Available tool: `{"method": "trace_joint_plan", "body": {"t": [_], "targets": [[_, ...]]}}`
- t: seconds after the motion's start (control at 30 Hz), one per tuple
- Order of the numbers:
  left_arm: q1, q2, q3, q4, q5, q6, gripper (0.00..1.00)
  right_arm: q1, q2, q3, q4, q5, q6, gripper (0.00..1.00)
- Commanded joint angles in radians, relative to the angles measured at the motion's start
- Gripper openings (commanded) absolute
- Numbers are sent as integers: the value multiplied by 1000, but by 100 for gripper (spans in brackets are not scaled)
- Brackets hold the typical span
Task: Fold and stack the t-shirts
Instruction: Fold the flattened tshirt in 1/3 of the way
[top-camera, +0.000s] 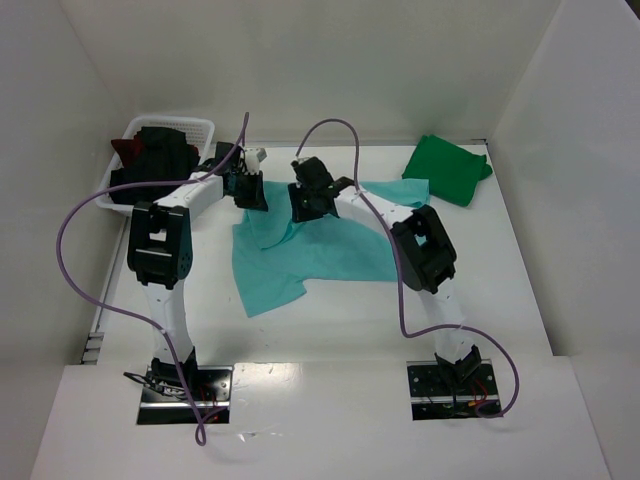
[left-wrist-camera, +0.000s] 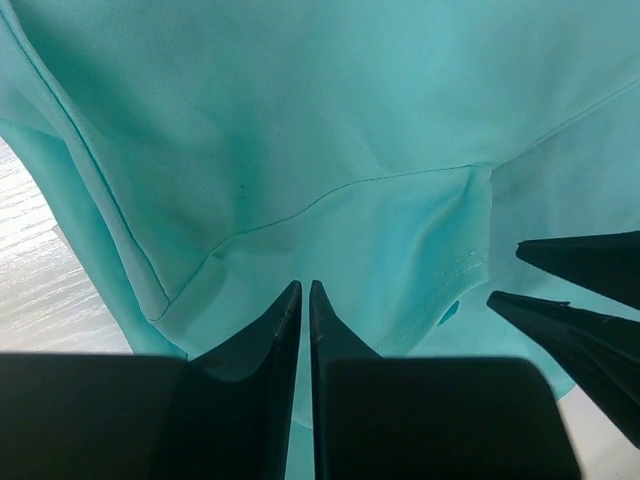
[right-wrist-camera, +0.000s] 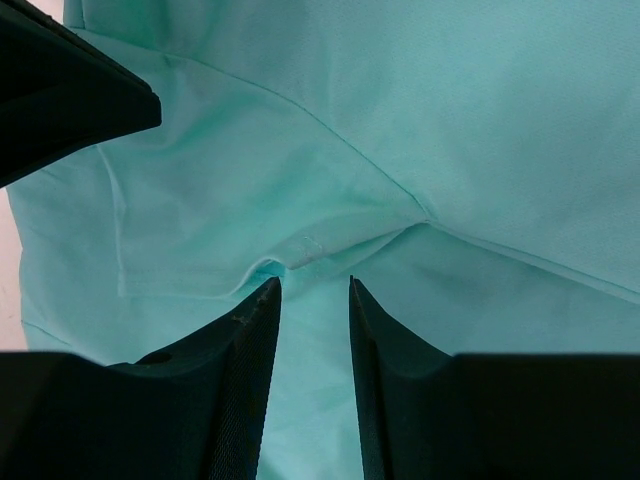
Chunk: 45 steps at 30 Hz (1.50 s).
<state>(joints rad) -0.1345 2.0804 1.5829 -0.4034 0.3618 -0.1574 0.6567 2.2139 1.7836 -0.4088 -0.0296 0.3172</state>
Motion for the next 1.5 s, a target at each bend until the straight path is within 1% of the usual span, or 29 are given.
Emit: {"method": "trace_joint_plan", "body": {"t": [0.0,0.1,0.27,0.33,0.4,0.47,0.63,0.87,0.9,0.97,1.07,1.13,1.17,1.23,1.47], "targets": [[6,6,-8,5,26,12,14,40,15,40,-11,42,-30,39],[6,6,-8,5,26,12,15,63,40,59,-30,75,-52,39],[6,15,-8,-5,26,21,15,63,58,48,-21,86,-43,39],[6,15,-17,-5,26,30,15,63,58,39,-12,99,-43,46],[6,15,-17,-5,26,30,15,63,58,30,1,108,-43,46],[6,15,-17,-5,17,30,15,63,58,30,1,143,-43,43],[15,15,-26,-5,17,30,15,63,58,39,-8,273,-43,31],[15,24,-35,-14,17,39,15,63,67,48,-27,318,-52,21],[15,24,-44,-14,26,39,15,63,67,48,-27,330,-52,18],[15,24,-44,-14,26,39,15,63,55,36,-27,330,-52,17],[15,33,-44,-14,26,39,15,63,29,-7,-27,330,-33,11],[15,33,-44,-23,26,39,15,63,0,-48,-12,290,-7,6],[15,33,-44,-23,17,39,15,63,-9,-65,-1,274,-7,6],[15,33,-35,-23,5,39,15,63,-29,-110,33,203,22,0],[24,33,-35,-32,-14,39,16,63,-112,-229,93,88,57,0]]}}
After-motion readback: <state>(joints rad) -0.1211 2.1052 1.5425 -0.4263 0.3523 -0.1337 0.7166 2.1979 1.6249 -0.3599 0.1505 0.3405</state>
